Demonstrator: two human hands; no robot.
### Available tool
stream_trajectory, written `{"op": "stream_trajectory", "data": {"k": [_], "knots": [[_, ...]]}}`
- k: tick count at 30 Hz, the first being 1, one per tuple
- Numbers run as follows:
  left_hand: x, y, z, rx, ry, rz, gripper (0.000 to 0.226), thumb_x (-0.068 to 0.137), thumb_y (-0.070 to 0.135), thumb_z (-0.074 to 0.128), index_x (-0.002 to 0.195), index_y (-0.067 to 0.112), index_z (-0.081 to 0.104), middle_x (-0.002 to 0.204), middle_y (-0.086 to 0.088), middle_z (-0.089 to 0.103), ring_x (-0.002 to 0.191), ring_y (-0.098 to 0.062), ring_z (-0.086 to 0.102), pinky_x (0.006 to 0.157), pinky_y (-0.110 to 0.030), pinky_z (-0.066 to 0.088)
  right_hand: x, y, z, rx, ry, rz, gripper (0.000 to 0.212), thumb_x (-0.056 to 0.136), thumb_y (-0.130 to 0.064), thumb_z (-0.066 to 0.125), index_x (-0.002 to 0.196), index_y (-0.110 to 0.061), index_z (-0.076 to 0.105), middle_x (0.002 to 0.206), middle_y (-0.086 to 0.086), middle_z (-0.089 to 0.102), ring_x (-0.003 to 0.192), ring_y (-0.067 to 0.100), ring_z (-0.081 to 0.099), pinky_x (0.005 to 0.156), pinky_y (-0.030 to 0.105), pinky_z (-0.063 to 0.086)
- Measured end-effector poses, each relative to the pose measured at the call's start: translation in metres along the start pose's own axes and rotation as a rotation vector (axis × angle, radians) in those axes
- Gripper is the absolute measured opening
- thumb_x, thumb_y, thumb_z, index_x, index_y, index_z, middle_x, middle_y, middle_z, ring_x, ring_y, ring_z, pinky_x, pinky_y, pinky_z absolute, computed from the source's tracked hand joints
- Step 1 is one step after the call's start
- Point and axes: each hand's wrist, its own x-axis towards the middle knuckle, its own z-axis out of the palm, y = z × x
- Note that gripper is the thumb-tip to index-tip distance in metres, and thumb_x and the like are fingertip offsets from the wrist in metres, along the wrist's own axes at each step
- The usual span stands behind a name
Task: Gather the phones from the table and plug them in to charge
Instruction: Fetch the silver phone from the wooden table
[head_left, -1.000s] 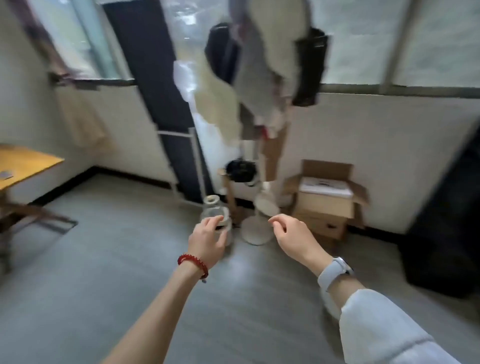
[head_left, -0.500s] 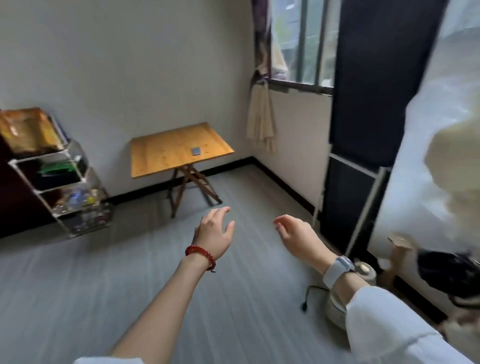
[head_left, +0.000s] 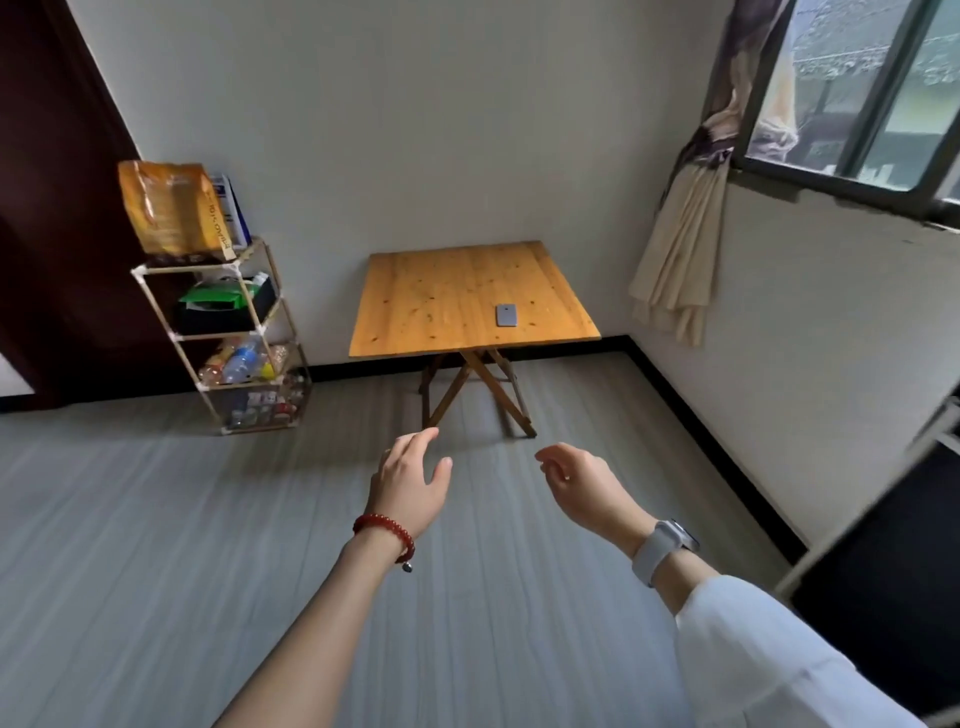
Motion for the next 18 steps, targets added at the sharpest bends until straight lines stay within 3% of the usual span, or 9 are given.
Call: {"op": "stream_trajectory", "data": {"k": [7, 12, 18], "knots": [[0.205, -0.024, 0.008, -0.028, 0.006, 0.011, 0.041, 0.089, 0.024, 0.048, 0.129, 0.015, 0.044, 0.137, -0.005, 0.043, 0.126, -0.023, 0.039, 0.103, -0.035, 0.033, 0.189, 0.001, 0.006, 0.012, 0.008, 0.084, 0.027, 0.091, -0.014, 0.04, 0.108, -0.014, 0.061, 0.109, 0.01, 0.068, 0.098, 0.028, 0.062, 0.082, 0.032, 0.049], [0.318, -0.047, 0.052, -0.061, -0.045, -0.012, 0.045, 0.089, 0.027, 0.048, 0.132, 0.015, 0.04, 0.144, -0.004, 0.031, 0.132, -0.02, 0.032, 0.107, -0.033, 0.029, 0.294, 0.035, 0.02, 0.017, 0.028, 0.175, 0.026, 0.09, -0.012, 0.04, 0.105, -0.015, 0.062, 0.104, 0.009, 0.07, 0.094, 0.027, 0.064, 0.082, 0.036, 0.051], [0.447, -0.095, 0.12, -0.041, -0.128, -0.081, 0.047, 0.089, 0.029, 0.048, 0.133, 0.015, 0.038, 0.143, -0.003, 0.032, 0.131, -0.02, 0.033, 0.109, -0.036, 0.031, 0.447, 0.085, 0.056, 0.071, 0.0, 0.211, 0.026, 0.09, -0.012, 0.04, 0.105, -0.011, 0.061, 0.104, 0.012, 0.069, 0.099, 0.029, 0.062, 0.085, 0.038, 0.05]]}}
